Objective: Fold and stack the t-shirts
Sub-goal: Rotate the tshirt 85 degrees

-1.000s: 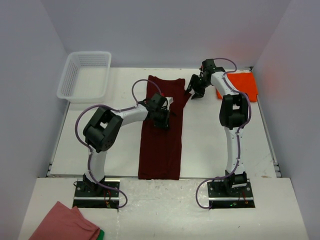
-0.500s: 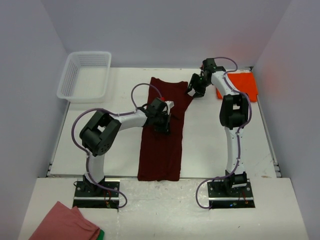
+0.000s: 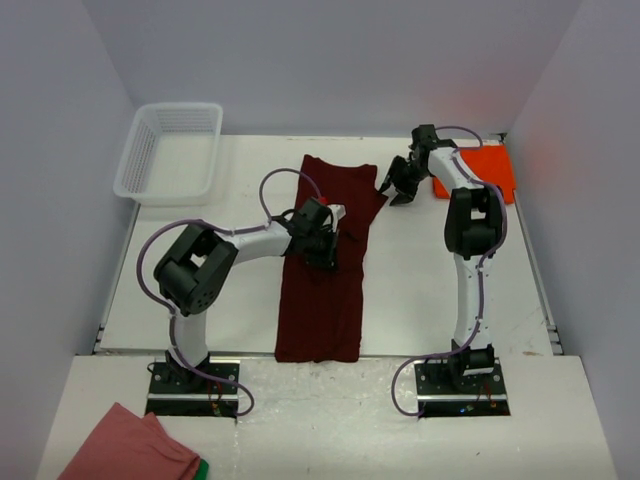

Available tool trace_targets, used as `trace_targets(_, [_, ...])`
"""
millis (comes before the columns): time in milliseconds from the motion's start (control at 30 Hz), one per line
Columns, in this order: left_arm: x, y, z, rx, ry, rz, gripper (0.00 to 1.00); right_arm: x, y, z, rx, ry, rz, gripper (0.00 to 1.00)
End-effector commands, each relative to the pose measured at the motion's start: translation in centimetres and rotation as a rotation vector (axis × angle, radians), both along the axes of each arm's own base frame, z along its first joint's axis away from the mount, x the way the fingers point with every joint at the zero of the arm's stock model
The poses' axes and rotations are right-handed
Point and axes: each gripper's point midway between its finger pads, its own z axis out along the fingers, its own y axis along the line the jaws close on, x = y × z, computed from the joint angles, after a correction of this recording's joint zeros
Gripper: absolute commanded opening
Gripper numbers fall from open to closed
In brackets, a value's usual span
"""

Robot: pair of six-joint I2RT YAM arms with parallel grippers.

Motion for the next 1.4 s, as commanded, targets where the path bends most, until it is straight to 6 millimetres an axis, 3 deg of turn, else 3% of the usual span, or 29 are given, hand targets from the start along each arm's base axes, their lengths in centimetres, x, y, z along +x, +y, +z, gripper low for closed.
trace_targets(0, [-0.9, 0.2, 1.3, -0.009, -0.004, -0.015, 0.0, 0.2, -0.2, 1.9, -0.018, -0.031, -0.024, 0.54])
trace_targets(667, [-2.3, 0.3, 1.7, -0.042, 0.008, -0.033, 0.0, 0.9, 1.0, 1.8, 0.045, -0.019, -0.013, 0.51])
trace_targets(1000, [-3.8, 0.6, 0.5, -0.041, 0.036, -0.043, 0.0, 0.2, 0.9, 1.0, 0.038, 0.007, -0.015, 0.5])
trace_targets(1367, [-6.0, 0.5, 0.5, -0.057, 0.046, -0.058, 0.0, -0.5, 0.5, 1.3, 0.01, -0.001, -0.036, 0.51])
